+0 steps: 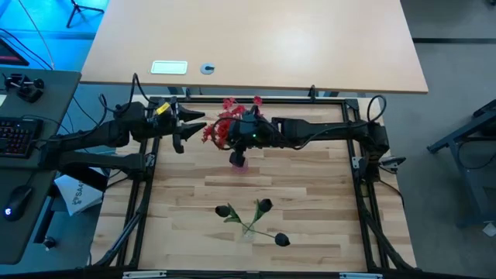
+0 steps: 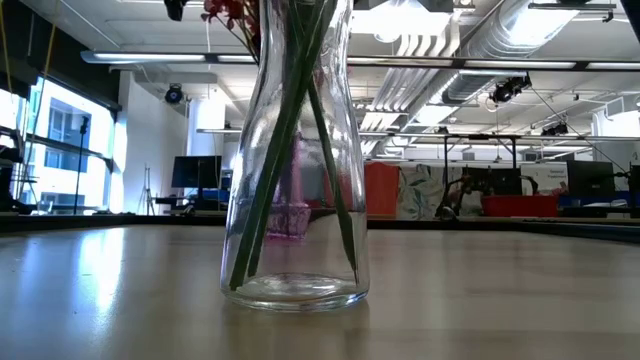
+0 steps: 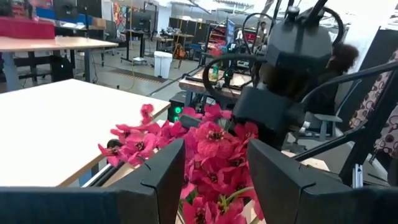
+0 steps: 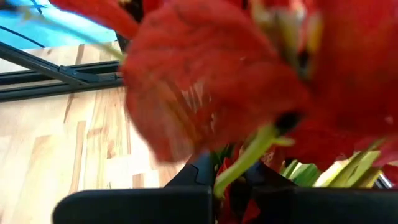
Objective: Sort flowers into vase by color
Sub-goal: Put the red flowers into the pink vase
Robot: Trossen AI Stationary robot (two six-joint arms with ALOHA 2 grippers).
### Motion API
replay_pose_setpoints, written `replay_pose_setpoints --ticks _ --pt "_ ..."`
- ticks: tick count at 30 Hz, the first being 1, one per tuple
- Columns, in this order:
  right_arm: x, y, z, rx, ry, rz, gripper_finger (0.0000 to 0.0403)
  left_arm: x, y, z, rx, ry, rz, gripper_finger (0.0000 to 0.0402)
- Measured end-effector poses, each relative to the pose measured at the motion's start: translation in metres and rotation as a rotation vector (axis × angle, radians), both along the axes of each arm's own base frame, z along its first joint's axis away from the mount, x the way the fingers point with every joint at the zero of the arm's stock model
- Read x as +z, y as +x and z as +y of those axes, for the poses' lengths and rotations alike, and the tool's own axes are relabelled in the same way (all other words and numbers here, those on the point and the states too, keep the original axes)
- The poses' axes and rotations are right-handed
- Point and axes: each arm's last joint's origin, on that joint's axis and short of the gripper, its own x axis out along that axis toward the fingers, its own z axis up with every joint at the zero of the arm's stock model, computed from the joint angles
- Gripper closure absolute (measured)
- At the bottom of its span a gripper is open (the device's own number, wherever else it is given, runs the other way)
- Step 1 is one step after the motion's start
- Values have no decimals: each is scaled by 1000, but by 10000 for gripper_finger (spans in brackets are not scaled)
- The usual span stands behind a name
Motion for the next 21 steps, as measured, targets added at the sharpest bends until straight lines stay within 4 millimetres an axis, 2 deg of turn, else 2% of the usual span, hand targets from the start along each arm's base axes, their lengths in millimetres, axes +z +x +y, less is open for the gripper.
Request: replay_pose_setpoints --ticks 12,21 --pt "-6 2 0 -7 14 19 401 10 -20 -3 45 31 -72 241" --pt "-10 3 2 33 78 39 355 11 -22 -3 45 32 -78 241"
